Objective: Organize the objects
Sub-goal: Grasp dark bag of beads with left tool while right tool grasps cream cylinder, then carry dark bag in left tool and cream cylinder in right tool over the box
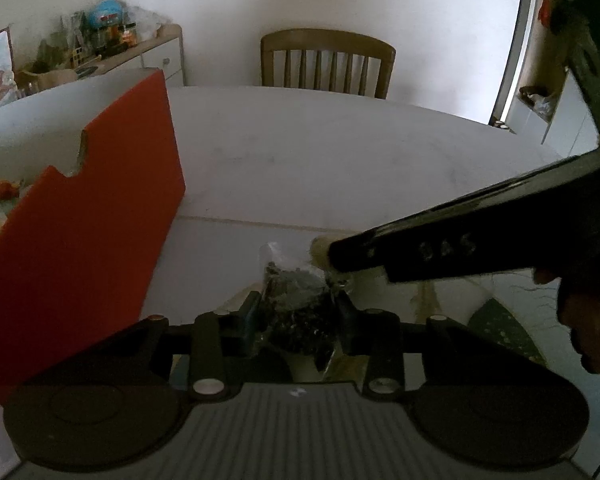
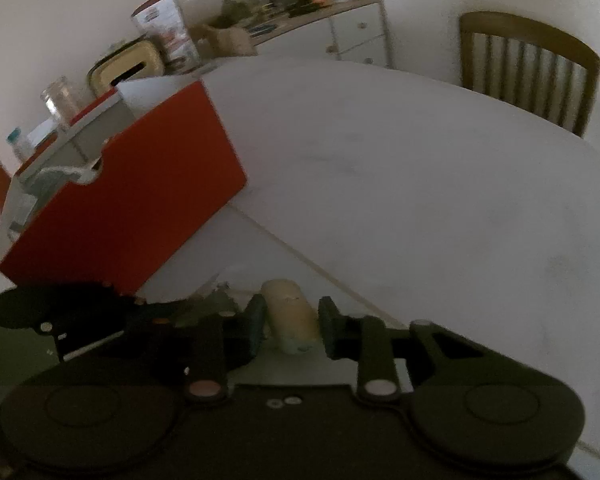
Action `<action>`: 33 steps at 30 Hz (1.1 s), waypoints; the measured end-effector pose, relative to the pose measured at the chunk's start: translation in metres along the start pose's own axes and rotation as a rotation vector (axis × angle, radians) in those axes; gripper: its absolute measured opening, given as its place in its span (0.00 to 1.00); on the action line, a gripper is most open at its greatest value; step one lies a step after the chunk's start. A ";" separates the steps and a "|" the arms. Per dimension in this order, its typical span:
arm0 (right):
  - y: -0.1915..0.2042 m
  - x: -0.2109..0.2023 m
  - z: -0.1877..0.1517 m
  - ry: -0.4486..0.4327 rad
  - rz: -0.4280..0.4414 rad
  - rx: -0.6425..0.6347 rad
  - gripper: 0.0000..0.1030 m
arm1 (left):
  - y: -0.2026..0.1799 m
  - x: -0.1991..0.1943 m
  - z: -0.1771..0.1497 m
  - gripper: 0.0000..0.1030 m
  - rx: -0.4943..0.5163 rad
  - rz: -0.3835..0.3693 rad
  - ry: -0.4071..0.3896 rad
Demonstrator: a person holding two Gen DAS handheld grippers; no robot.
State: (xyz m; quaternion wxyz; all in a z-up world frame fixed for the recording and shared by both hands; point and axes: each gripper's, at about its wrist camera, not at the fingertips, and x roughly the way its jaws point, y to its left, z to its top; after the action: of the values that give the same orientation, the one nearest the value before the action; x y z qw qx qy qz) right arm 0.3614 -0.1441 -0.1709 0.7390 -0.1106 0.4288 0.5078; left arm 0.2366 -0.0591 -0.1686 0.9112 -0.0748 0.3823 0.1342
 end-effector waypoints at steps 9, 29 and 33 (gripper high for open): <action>0.009 -0.036 -0.012 -0.064 -0.108 0.084 0.19 | -0.001 -0.029 0.008 0.35 0.005 -0.033 -0.017; 0.100 -0.136 -0.009 -0.168 -0.212 0.034 0.19 | 0.031 -0.127 0.037 0.35 -0.025 -0.097 -0.059; 0.117 -0.150 -0.005 -0.184 -0.223 0.018 0.19 | 0.041 -0.143 0.043 0.35 -0.024 -0.085 -0.061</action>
State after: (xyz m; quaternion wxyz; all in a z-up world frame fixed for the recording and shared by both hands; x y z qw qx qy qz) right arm 0.2423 -0.1917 -0.0303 0.8280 -0.1040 0.3487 0.4266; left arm 0.1572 -0.0362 -0.0376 0.9264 -0.0976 0.3491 0.1021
